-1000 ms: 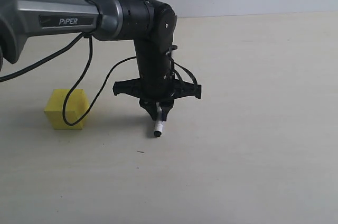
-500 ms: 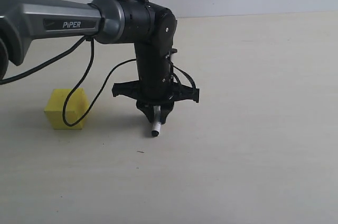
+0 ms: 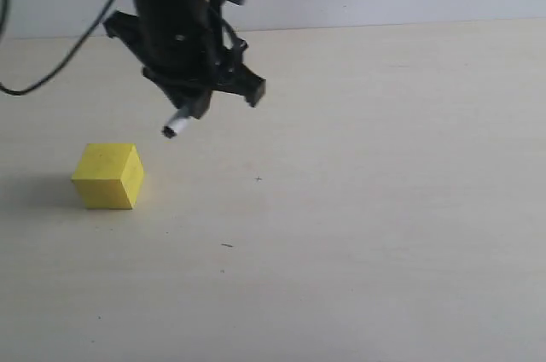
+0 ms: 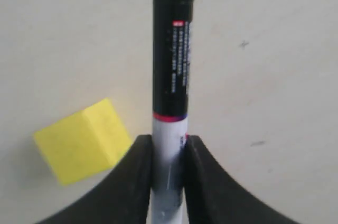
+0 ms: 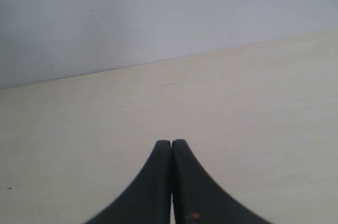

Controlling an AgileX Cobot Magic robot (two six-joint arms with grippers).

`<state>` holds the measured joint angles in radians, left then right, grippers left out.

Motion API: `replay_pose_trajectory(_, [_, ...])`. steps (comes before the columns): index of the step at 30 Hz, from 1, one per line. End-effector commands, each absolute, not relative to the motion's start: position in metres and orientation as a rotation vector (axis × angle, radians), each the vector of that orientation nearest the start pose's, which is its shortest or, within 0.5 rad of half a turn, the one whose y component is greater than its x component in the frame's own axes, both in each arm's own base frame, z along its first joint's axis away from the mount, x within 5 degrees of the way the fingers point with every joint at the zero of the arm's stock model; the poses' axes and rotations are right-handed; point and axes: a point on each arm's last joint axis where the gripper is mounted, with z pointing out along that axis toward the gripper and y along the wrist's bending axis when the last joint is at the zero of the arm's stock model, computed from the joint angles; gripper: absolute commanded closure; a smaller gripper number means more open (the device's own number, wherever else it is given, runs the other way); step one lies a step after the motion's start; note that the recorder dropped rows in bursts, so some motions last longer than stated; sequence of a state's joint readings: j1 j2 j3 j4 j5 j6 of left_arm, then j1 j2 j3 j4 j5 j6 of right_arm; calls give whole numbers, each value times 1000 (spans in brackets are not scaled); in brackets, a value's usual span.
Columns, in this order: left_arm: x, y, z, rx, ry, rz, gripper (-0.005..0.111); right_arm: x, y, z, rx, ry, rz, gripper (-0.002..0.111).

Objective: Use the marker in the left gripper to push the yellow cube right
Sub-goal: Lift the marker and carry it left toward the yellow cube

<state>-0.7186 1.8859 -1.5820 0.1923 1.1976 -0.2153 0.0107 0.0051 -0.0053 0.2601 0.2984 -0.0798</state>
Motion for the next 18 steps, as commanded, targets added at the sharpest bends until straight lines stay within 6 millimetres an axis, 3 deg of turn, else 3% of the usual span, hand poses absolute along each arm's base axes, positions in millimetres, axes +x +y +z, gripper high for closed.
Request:
replay_pose_trajectory(1, [274, -142, 281, 653, 2837, 320, 107, 54, 7, 187, 81, 1771, 190, 108])
replay_pose_trajectory(2, [272, -121, 285, 588, 2848, 325, 107, 54, 7, 187, 81, 1771, 190, 108])
replay_pose_trajectory(3, [267, -79, 286, 498, 2872, 347, 107, 54, 7, 187, 81, 1771, 190, 108])
replay_pose_trajectory(6, [270, -24, 285, 310, 2835, 274, 107, 54, 7, 187, 81, 1771, 190, 108])
replay_pose_trajectory(8, [270, -16, 281, 469, 2858, 297, 107, 54, 7, 187, 81, 1771, 190, 108])
replay_pose_trajectory(10, [270, -8, 275, 757, 2871, 388, 107, 54, 7, 187, 81, 1771, 190, 108])
replay_pose_trajectory(11, [274, -2, 269, 919, 2839, 479, 107, 54, 7, 187, 81, 1771, 190, 108])
replay_pose_trajectory(16, [302, 7, 243, 1334, 2616, 689, 107, 54, 7, 187, 81, 1771, 190, 108])
replay_pose_trajectory(18, [310, 10, 232, 1491, 2544, 678, 107, 54, 7, 187, 81, 1771, 190, 108])
